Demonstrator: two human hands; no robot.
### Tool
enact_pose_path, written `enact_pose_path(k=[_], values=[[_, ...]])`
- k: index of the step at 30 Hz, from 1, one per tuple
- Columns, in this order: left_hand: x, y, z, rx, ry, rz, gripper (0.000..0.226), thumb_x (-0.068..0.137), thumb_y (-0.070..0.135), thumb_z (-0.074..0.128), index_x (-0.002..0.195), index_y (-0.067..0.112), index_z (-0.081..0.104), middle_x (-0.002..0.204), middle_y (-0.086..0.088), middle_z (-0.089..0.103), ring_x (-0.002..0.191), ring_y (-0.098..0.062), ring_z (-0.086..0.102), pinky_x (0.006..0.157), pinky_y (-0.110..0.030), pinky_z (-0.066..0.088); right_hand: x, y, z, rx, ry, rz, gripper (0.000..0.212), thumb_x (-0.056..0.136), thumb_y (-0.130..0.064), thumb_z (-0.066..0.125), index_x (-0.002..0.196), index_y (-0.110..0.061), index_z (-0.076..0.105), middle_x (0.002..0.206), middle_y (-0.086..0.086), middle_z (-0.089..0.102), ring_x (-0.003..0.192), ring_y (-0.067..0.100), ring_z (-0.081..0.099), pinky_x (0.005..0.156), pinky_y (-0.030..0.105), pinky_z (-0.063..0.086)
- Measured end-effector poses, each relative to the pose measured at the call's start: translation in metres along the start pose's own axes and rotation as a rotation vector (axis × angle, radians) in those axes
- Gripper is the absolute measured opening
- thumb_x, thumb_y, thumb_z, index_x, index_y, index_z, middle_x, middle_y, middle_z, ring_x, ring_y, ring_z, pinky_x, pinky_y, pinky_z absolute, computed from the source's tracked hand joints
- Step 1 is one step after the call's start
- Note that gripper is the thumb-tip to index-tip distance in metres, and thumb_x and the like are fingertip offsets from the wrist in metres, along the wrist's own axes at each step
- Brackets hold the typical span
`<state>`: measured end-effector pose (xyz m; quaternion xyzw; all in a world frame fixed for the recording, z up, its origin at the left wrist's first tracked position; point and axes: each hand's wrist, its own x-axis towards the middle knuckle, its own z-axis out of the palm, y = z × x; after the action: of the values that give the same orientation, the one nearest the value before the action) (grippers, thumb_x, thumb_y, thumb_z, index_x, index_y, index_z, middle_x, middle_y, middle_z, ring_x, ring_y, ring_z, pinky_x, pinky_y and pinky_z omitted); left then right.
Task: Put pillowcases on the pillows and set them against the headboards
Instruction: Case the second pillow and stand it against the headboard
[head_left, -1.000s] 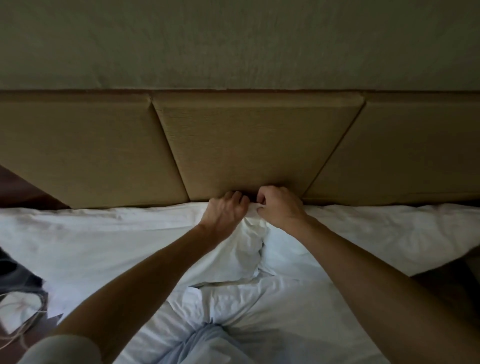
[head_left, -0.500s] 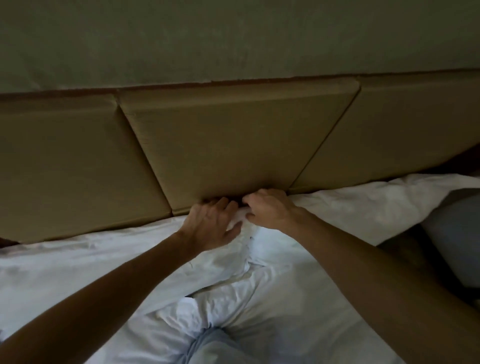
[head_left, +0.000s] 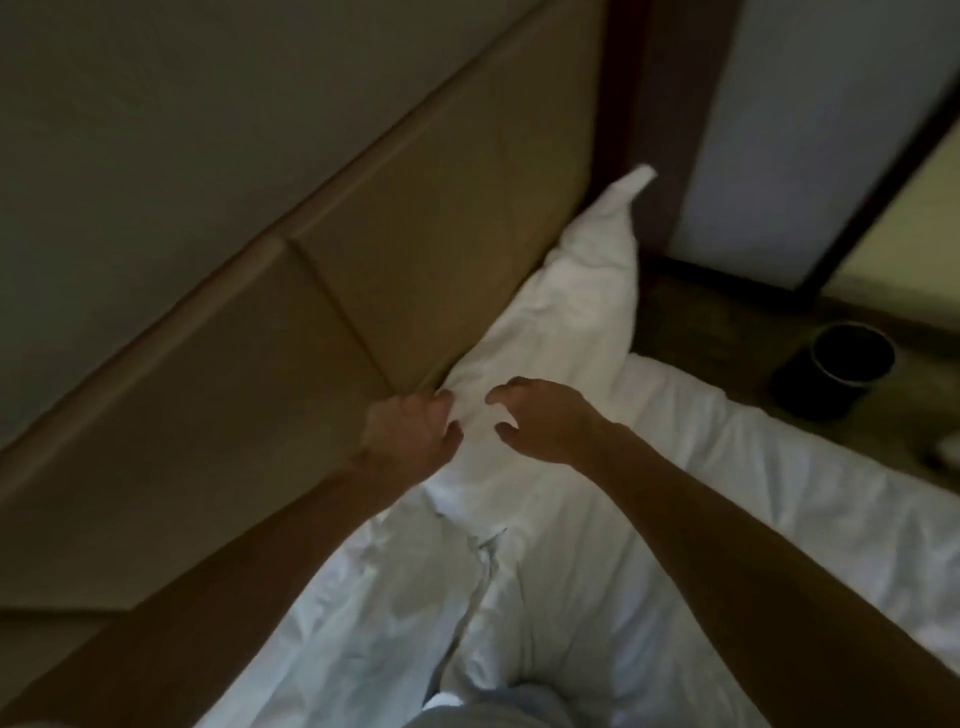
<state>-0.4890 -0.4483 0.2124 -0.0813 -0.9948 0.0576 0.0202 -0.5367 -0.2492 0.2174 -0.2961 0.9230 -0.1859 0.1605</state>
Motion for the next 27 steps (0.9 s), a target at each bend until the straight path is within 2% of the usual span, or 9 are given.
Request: enact_pose_path(k=[2, 4, 7, 10, 13, 16, 23, 27], values=[[0.018, 0.018, -0.002, 0.042, -0.008, 0.106, 0.034, 0.082, 0.046, 0.05, 0.096, 0.02, 0.067, 0.08, -0.003, 0.067, 0.067, -0.025, 0.065, 0.054, -0.033, 0.054, -0.029, 0.035, -0.011, -0.019, -0.03, 0.103, 0.045, 0.097, -0.034, 0.05, 0.141, -0.024, 0.046, 0.138, 0.003, 0.052, 0.127, 0.023, 0.05, 0.102, 0.039, 0.043], [0.029, 0.043, -0.001, 0.097, -0.039, 0.244, 0.046, 0.083, 0.049, 0.038, 0.107, 0.021, 0.065, 0.093, -0.003, 0.066, 0.087, -0.024, 0.064, 0.065, -0.036, 0.056, -0.059, 0.067, -0.016, -0.026, -0.057, 0.183, 0.046, 0.097, -0.033, 0.05, 0.141, -0.023, 0.045, 0.14, 0.003, 0.051, 0.128, 0.022, 0.049, 0.103, 0.039, 0.041], [0.03, 0.102, 0.009, 0.072, -0.107, 0.34, 0.056, 0.088, 0.052, 0.035, 0.124, 0.018, 0.06, 0.11, -0.006, 0.067, 0.102, -0.027, 0.062, 0.084, -0.039, 0.052, -0.112, 0.115, -0.008, -0.07, -0.106, 0.272, 0.043, 0.096, -0.034, 0.052, 0.137, -0.019, 0.049, 0.134, 0.004, 0.057, 0.121, 0.023, 0.054, 0.1, 0.04, 0.046], [0.003, 0.17, 0.032, 0.078, -0.26, 0.251, 0.053, 0.095, 0.051, 0.043, 0.137, 0.02, 0.05, 0.123, -0.005, 0.061, 0.113, -0.026, 0.057, 0.093, -0.04, 0.046, -0.173, 0.157, 0.012, -0.1, -0.171, 0.293, 0.044, 0.095, -0.034, 0.053, 0.135, -0.017, 0.049, 0.131, 0.006, 0.059, 0.117, 0.025, 0.057, 0.098, 0.043, 0.048], [-0.049, 0.237, 0.06, 0.198, -0.423, 0.197, 0.055, 0.096, 0.052, 0.039, 0.141, 0.022, 0.043, 0.132, -0.005, 0.055, 0.118, -0.025, 0.053, 0.098, -0.04, 0.043, -0.238, 0.19, 0.038, -0.138, -0.262, 0.276, 0.045, 0.095, -0.034, 0.053, 0.136, -0.017, 0.049, 0.132, 0.006, 0.058, 0.119, 0.026, 0.057, 0.099, 0.042, 0.047], [-0.115, 0.288, 0.085, 0.098, -0.553, 0.051, 0.055, 0.096, 0.052, 0.04, 0.142, 0.022, 0.043, 0.135, -0.007, 0.054, 0.122, -0.026, 0.053, 0.101, -0.041, 0.042, -0.287, 0.217, 0.071, -0.171, -0.386, 0.249, 0.045, 0.095, -0.033, 0.053, 0.136, -0.017, 0.049, 0.133, 0.007, 0.058, 0.119, 0.027, 0.057, 0.1, 0.042, 0.047], [-0.27, 0.334, 0.122, -0.136, -0.845, -0.279, 0.053, 0.096, 0.05, 0.042, 0.144, 0.027, 0.041, 0.142, -0.007, 0.049, 0.131, -0.027, 0.047, 0.109, -0.042, 0.034, -0.36, 0.247, 0.142, -0.312, -0.692, 0.156, 0.046, 0.094, -0.036, 0.052, 0.137, -0.019, 0.048, 0.139, 0.006, 0.053, 0.125, 0.027, 0.052, 0.104, 0.042, 0.044], [-0.348, 0.35, 0.134, -0.261, -0.913, -0.431, 0.048, 0.096, 0.051, 0.041, 0.14, 0.031, 0.044, 0.143, -0.003, 0.051, 0.131, -0.024, 0.048, 0.108, -0.04, 0.035, -0.38, 0.233, 0.173, -0.369, -0.754, 0.061, 0.044, 0.096, -0.034, 0.051, 0.137, -0.018, 0.048, 0.14, 0.007, 0.052, 0.125, 0.027, 0.051, 0.103, 0.038, 0.043]])
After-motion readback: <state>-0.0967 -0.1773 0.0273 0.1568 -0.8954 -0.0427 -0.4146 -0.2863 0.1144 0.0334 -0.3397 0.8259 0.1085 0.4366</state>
